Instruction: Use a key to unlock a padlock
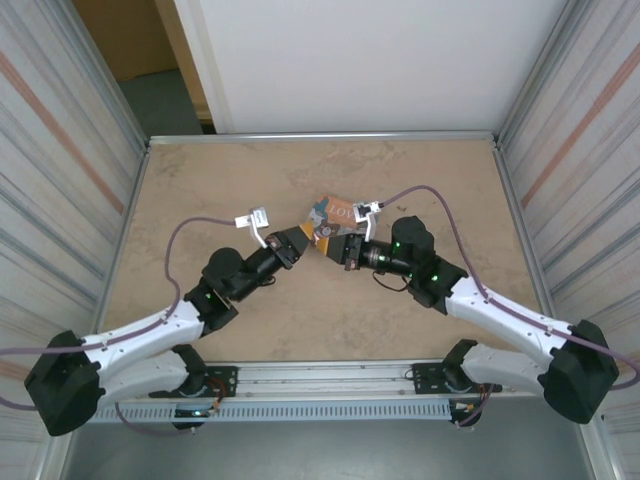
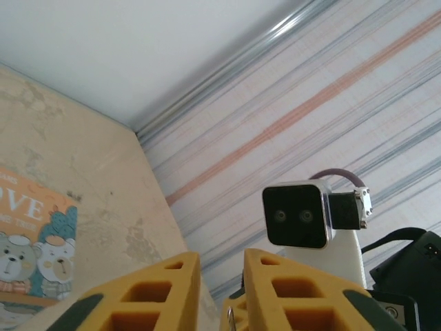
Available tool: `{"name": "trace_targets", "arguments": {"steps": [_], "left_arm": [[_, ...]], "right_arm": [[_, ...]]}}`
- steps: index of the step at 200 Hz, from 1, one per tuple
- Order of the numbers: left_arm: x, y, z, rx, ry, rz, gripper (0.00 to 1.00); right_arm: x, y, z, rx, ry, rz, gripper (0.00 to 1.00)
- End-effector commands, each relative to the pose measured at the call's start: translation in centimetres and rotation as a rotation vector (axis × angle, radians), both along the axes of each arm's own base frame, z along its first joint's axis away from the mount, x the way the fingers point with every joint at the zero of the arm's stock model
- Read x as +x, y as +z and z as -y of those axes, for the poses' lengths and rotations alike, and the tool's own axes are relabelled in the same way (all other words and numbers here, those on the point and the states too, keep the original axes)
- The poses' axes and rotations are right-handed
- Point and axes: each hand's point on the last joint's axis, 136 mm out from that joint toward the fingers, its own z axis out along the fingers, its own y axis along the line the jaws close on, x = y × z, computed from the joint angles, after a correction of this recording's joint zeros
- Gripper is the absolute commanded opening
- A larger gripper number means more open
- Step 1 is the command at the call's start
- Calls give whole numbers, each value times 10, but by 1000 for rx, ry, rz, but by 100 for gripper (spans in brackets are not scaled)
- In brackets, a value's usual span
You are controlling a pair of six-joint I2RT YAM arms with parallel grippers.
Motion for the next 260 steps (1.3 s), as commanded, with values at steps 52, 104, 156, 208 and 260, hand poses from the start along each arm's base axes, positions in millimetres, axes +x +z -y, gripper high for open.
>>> {"name": "trace_targets", "arguments": {"steps": [52,104,156,208,260], "left_arm": [[-15,-9,-47,221,119,48,44],[-28,-53,-75,460,149,17,60],[-28,-98,-77,595,124,-38,71],[-22,-123,-60,604,52,-94,74],[-12,-141,-48,616,21,-148,75]], "right_arm": [[-3,-41,49,-396,58,119,0],[15,-73,71,-575,109,134,0],[53,-94,68,-562,112,74,0],[93,-111,55,-455,74,-16,0],[127,-131,45,-411,48,-63,0]]}}
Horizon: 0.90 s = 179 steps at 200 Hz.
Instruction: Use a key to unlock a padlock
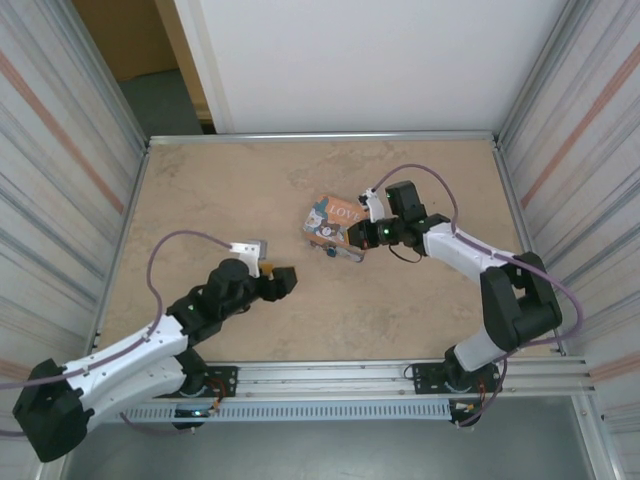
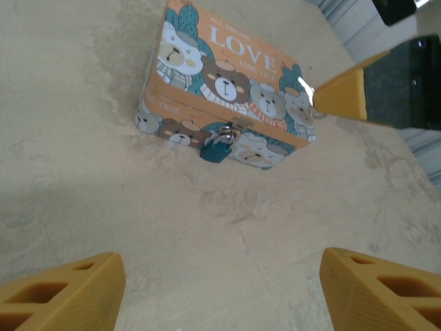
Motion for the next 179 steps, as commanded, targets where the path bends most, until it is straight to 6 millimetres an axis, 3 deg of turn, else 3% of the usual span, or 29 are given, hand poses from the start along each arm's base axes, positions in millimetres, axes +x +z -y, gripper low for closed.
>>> {"name": "trace_targets", "arguments": {"steps": [1,83,179], "left_arm": [[6,7,10,-43,-22,10,75],[20,-17,16,-79,-28,-109,76],[44,-36,34,-34,-115,-139,73]], "right_arm": [[21,13,-11,81,-11,23,0],[48,-20,-17,107,-44,-33,0],[32,-50,-12,63,-29,-101,0]]}}
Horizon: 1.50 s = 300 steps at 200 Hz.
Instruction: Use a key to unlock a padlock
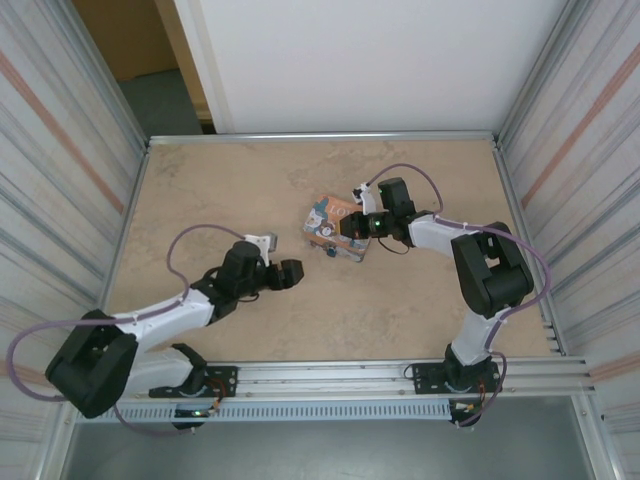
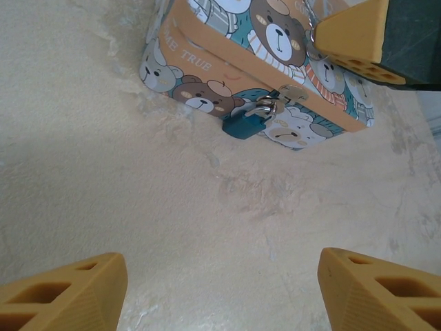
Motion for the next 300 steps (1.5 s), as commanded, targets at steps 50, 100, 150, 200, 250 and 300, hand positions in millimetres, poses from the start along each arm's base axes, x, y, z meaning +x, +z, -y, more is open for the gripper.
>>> {"name": "trace_targets", "arguments": {"steps": [50,100,150,200,250,300], "left_arm": [[28,11,43,-10,-146,81,69],[40,0,74,46,-234,93,67],[53,-12,84,69,-235,84,63],[62,-25,91,75,-231,67,60],[69,-35,95,69,-210,53,59],[75,-43,96,73,-199,59,59]], "right_arm": [[-18,-26,6,-41,7,-68,0],[-21,-30,5,-36,7,-78,0],[-23,-31,5,-22,6,-81,0],[-26,-33,1,-28,10,-81,0],[-27,-32,-3,-27,12,-76,0],[-27,-31,-4,-26,14,-76,0]]}}
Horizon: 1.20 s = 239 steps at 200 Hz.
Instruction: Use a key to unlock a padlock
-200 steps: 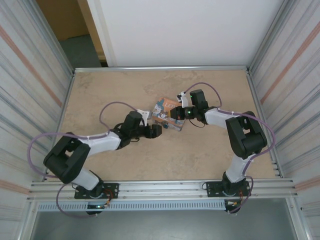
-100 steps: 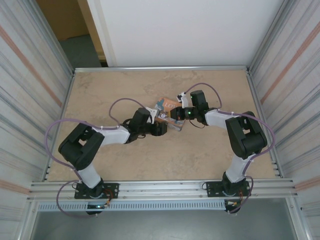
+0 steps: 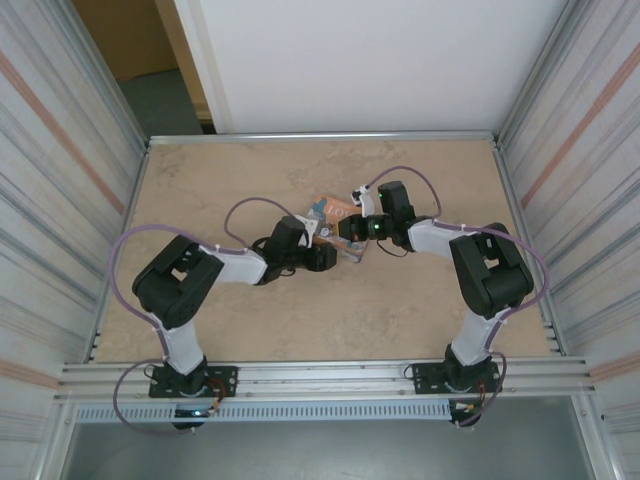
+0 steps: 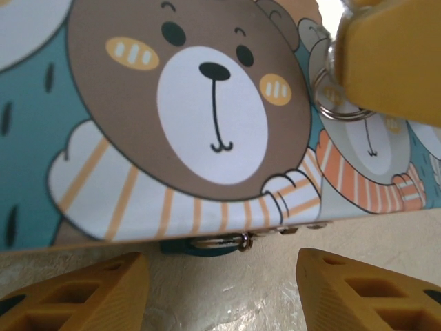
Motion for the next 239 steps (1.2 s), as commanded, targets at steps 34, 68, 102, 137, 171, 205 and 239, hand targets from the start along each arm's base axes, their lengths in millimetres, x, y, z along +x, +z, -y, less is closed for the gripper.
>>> {"name": "trace_targets", "arguments": {"steps": [34,68,102,137,171,205,239], "left_arm": [[16,6,6,-25,31,70,58],[19,6,9,-42,33,87,58],[20,3,13,-64,31,74,56],[16,2,18,-100,25,49,53],[8,1,25,-120,24,34,51],[6,0,26,-140,52,12,49],[6,-1,27,-135,66,10,43]], "right_arm": [[-22,-29,4,-57,-11,-117,0],[-22,-29,4,-58,-11,-121,0],[-22,-27,5,-60,-14,-116,0],[-22,-27,5,-63,-15,-115,0],[-23,-28,4,-63,-14,-118,0],[-22,-27,4,-61,-15,-115,0],[-22,-27,2,-59,-15,-115,0]]}}
